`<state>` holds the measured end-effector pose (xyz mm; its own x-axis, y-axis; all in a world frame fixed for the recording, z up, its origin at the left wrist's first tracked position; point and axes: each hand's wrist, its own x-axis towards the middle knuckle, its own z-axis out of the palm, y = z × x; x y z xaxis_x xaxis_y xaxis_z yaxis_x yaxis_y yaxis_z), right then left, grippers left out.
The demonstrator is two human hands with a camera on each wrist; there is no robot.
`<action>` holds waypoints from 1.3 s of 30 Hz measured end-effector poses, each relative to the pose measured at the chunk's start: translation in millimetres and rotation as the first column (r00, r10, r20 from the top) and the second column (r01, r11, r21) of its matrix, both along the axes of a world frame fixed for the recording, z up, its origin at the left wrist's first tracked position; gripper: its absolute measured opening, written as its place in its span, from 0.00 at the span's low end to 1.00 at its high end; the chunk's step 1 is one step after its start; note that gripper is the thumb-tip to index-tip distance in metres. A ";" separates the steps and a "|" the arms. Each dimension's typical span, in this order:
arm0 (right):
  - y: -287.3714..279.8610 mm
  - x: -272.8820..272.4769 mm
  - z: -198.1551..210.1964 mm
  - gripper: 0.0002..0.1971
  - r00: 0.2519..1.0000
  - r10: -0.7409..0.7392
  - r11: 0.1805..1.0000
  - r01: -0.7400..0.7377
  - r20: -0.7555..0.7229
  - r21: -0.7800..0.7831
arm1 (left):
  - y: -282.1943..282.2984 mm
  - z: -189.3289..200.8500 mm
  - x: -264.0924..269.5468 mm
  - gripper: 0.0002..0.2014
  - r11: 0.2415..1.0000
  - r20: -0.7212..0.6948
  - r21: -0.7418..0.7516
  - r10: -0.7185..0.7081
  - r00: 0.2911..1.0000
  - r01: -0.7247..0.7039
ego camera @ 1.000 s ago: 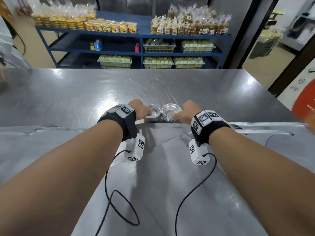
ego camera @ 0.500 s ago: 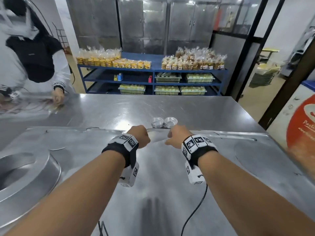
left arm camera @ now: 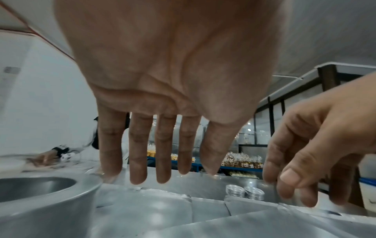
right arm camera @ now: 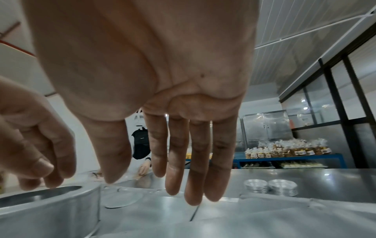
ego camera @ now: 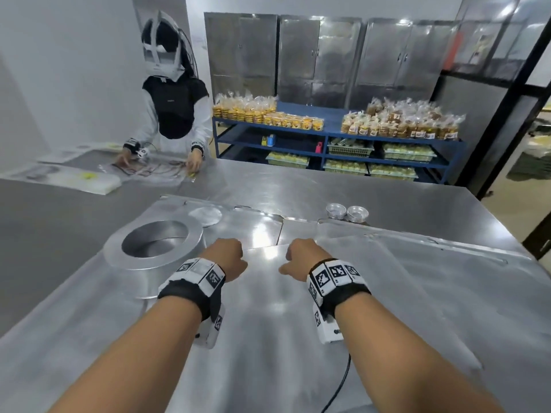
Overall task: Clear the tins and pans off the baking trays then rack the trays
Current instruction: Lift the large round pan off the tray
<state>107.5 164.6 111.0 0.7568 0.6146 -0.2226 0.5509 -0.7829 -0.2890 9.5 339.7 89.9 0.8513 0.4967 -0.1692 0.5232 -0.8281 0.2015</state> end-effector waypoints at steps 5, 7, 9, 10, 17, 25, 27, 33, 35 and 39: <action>78.5 -41.0 -17.9 0.20 0.999 0.031 0.999 -0.029 -0.040 0.038 | 63.0 -7.6 -49.5 0.20 0.996 0.078 -0.011 0.088 0.993 -0.088; 111.8 -53.4 -24.0 0.20 0.998 0.029 0.998 -0.026 -0.056 0.063 | 89.5 -10.0 -64.9 0.20 0.992 0.107 -0.014 0.124 0.987 -0.123; 144.4 -62.8 -30.0 0.20 0.997 0.026 0.996 -0.020 -0.071 0.081 | 120.1 -16.2 -78.4 0.19 0.983 0.129 -0.031 0.183 0.975 -0.181; 160.1 -65.9 -33.2 0.20 0.997 0.022 0.996 -0.015 -0.078 0.087 | 136.4 -21.4 -84.1 0.20 0.978 0.143 -0.030 0.209 0.967 -0.207; 247.0 -67.8 -56.7 0.23 0.977 -0.105 0.980 0.133 -0.187 0.145 | 217.0 -59.6 -113.4 0.31 0.877 0.168 -0.116 0.480 0.861 -0.466; 294.3 -66.4 -92.9 0.33 0.870 -0.342 0.868 0.437 -0.356 0.235 | 266.9 -80.8 -106.3 0.37 0.674 0.073 -0.444 0.684 0.725 -0.591; 299.6 -66.6 -92.6 0.32 0.837 -0.380 0.831 0.496 -0.392 0.253 | 268.1 -77.4 -103.2 0.34 0.636 0.079 -0.481 0.717 0.692 -0.604; 283.0 -61.7 -83.2 0.36 0.823 -0.396 0.768 0.540 -0.408 0.345 | 251.8 -60.2 -98.7 0.38 0.606 0.160 -0.564 0.747 0.646 -0.561; 268.5 -59.5 -77.2 0.36 0.818 -0.402 0.736 0.556 -0.412 0.387 | 238.7 -47.6 -97.5 0.36 0.622 0.199 -0.566 0.740 0.643 -0.541; 224.2 -57.3 -58.1 0.35 0.818 -0.432 0.673 0.573 -0.381 0.468 | 211.0 -27.8 -91.7 0.37 0.655 0.244 -0.579 0.708 0.663 -0.486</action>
